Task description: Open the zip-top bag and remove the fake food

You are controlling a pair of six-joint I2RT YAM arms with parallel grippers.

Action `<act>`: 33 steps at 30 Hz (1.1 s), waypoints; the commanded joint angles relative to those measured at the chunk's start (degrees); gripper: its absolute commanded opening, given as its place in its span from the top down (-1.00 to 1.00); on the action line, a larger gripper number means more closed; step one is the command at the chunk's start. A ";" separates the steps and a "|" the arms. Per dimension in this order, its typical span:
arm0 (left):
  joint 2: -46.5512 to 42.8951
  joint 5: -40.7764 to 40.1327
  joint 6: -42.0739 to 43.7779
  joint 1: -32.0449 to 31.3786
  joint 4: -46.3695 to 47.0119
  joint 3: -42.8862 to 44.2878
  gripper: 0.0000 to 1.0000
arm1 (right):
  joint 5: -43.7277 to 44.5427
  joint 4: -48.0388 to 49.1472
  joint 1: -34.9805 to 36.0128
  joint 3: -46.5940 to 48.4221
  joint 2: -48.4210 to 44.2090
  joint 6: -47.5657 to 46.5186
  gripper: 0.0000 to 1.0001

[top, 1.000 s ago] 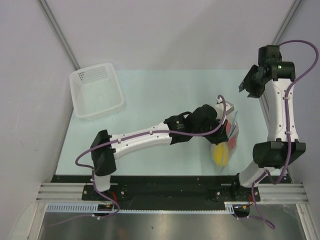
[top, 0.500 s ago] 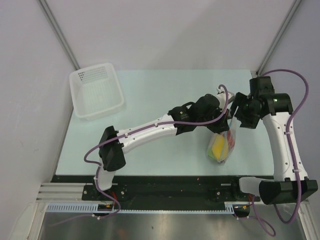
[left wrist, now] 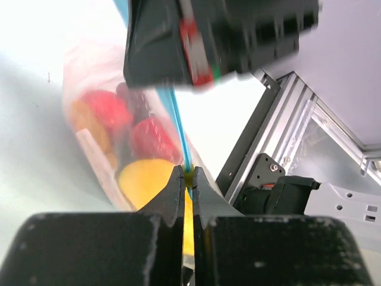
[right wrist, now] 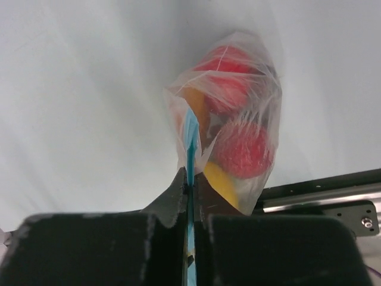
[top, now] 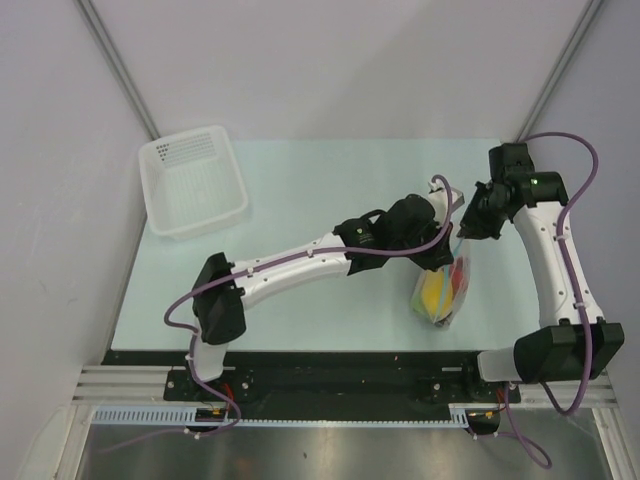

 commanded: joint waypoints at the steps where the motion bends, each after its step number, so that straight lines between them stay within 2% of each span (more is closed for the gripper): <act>1: -6.00 1.40 -1.46 -2.51 1.68 -5.03 1.00 | 4.63 2.89 -2.35 7.39 3.36 -0.81 1.00; 6: -9.69 1.84 -2.25 -5.06 1.94 -10.58 1.00 | 7.62 1.48 -2.35 15.57 7.93 -1.78 1.00; 10: -12.77 2.37 -3.66 -5.85 3.52 -16.37 1.00 | 8.06 1.66 -2.17 17.60 10.04 -2.92 1.00; 18: -14.89 4.74 -5.42 -5.85 5.37 -19.56 1.00 | 7.54 2.54 -1.56 18.13 13.47 -4.33 1.00; 21: -12.61 5.44 -5.42 -5.24 5.11 -17.46 1.00 | 7.71 1.39 -1.21 17.17 12.87 -3.98 0.27; 22: -11.82 5.79 -5.42 -4.89 5.02 -16.06 1.00 | 7.62 1.22 -1.20 16.56 12.25 -3.80 -0.09; 25: -10.14 6.24 -5.25 -4.27 4.23 -13.86 1.00 | 7.10 -0.27 -1.56 14.97 9.61 -3.19 -0.51; 28: -9.53 6.68 -4.89 -3.74 4.05 -12.80 1.00 | 7.10 -2.29 -1.47 14.44 6.37 -2.92 -0.69; 33: -8.82 7.90 -5.51 -3.13 4.32 -12.26 1.00 | 3.42 -3.18 -2.35 11.46 0.04 -1.96 -0.66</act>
